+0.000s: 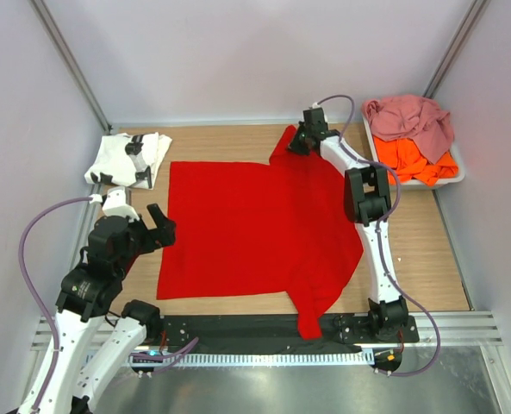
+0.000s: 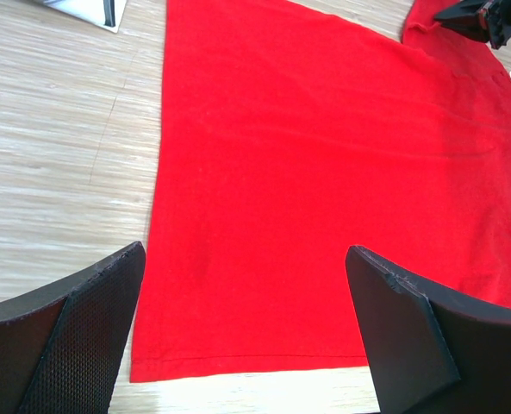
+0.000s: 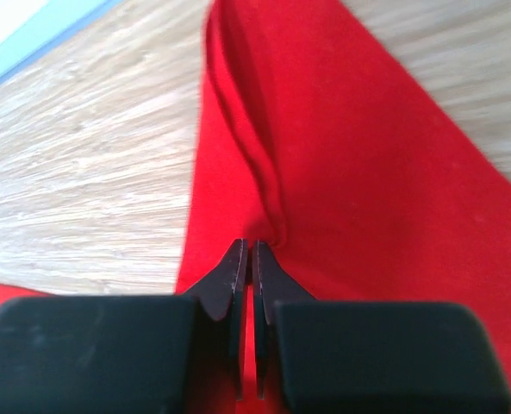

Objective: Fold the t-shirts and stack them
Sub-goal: Flatten the tshirt out

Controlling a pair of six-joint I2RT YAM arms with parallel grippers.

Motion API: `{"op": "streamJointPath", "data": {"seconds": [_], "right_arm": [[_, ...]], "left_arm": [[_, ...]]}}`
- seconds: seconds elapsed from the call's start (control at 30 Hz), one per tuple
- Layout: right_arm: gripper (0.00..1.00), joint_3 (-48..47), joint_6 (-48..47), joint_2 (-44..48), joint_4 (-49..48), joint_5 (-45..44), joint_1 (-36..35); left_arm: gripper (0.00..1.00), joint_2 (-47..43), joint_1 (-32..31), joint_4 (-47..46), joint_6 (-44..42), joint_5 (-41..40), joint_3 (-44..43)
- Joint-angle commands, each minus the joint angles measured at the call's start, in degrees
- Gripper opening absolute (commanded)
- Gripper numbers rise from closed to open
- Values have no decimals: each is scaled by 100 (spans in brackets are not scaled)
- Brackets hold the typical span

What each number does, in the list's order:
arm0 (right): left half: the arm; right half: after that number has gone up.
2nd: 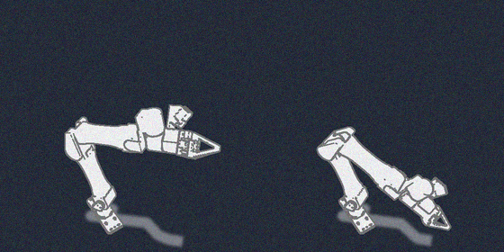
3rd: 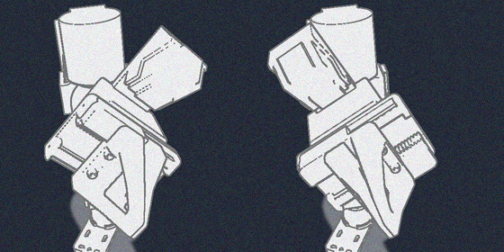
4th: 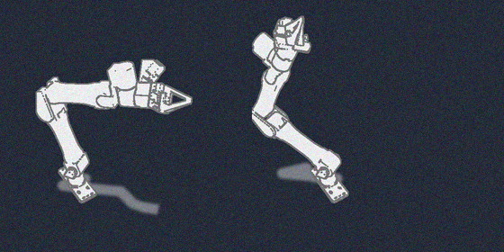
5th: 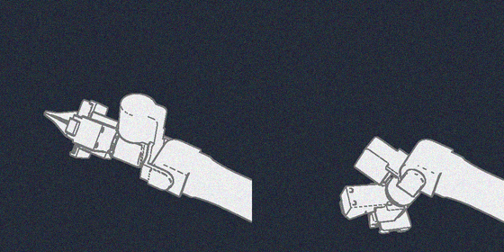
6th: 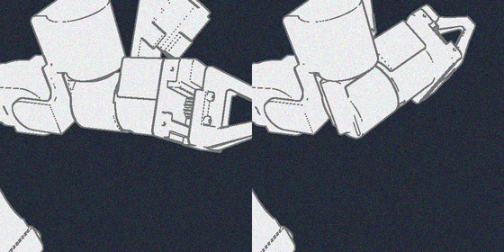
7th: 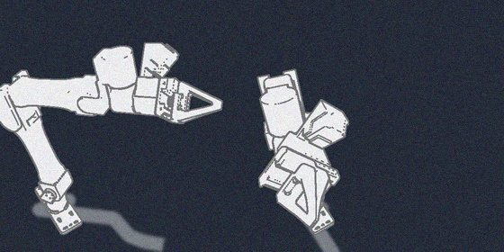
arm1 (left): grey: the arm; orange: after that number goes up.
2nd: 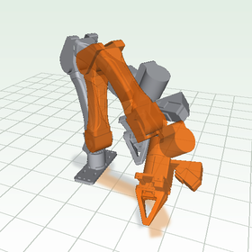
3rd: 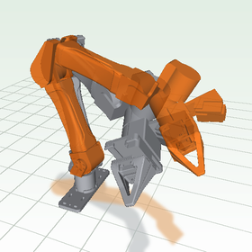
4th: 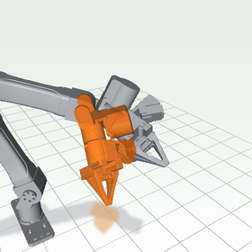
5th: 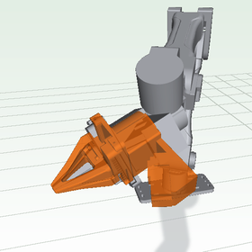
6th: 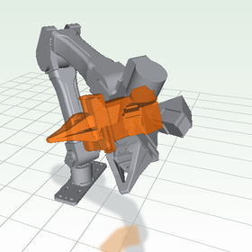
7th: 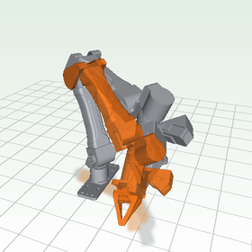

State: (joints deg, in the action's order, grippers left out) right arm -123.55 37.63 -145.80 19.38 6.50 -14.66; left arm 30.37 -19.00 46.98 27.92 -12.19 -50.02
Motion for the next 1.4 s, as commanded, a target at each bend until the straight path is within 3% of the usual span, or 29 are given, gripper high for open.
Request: {"op": "streamJointPath", "data": {"seconds": [0.0,0.13,0.3,0.33,0.37,0.47,0.57,0.63,0.73,0.93,1.0,1.03,1.1,1.13,1.2,1.23,1.37], "right_arm": [[5,-477,122,-80,-206,184,-151],[2,-1057,367,-431,-407,465,-248],[5,-1154,1246,-695,-1768,1019,-301],[11,-1189,1343,-835,-2023,1298,-327],[35,-1233,1448,-923,-2461,1405,-345],[64,-1295,1721,-1073,-3139,1905,-363],[73,-1094,1556,-899,-3151,2118,-354],[75,-638,1145,-241,-3124,2084,-345],[77,1106,329,1225,-2941,1610,-301],[78,3270,-572,4193,-69,-1100,-266],[78,3861,-607,4873,846,-1492,-283],[78,4595,-607,5529,1101,-1581,-301],[78,5468,-529,6192,1112,-1538,-336],[79,6325,-424,6578,1069,-1529,-336],[79,7086,-82,7597,1033,-1345,-362],[79,7664,59,7906,1129,-1318,-371],[79,8592,438,9373,1428,-1493,-477]], "left_arm": [[100,-66,28,-216,-120,67,-52],[100,-93,28,-198,-120,41,-43],[100,-101,37,-189,-120,-21,-43],[100,-101,37,-172,-120,-47,-43],[100,-101,37,-180,-120,-47,-43],[100,-93,37,-172,-120,-56,-43],[100,-66,37,-172,-120,-65,-43],[100,-31,37,-163,-120,-65,-43],[100,4,37,-172,-120,-38,-34],[100,363,28,-294,-94,338,18],[100,731,20,-374,-24,795,19],[100,855,-24,-374,-6,901,10],[100,1084,-147,-426,483,1042,114],[98,1294,-408,-601,669,1112,167],[97,1541,-874,-812,1012,1044,325],[97,1751,-1495,-1040,1353,877,370],[95,2446,-3062,-1682,2102,253,476]]}}
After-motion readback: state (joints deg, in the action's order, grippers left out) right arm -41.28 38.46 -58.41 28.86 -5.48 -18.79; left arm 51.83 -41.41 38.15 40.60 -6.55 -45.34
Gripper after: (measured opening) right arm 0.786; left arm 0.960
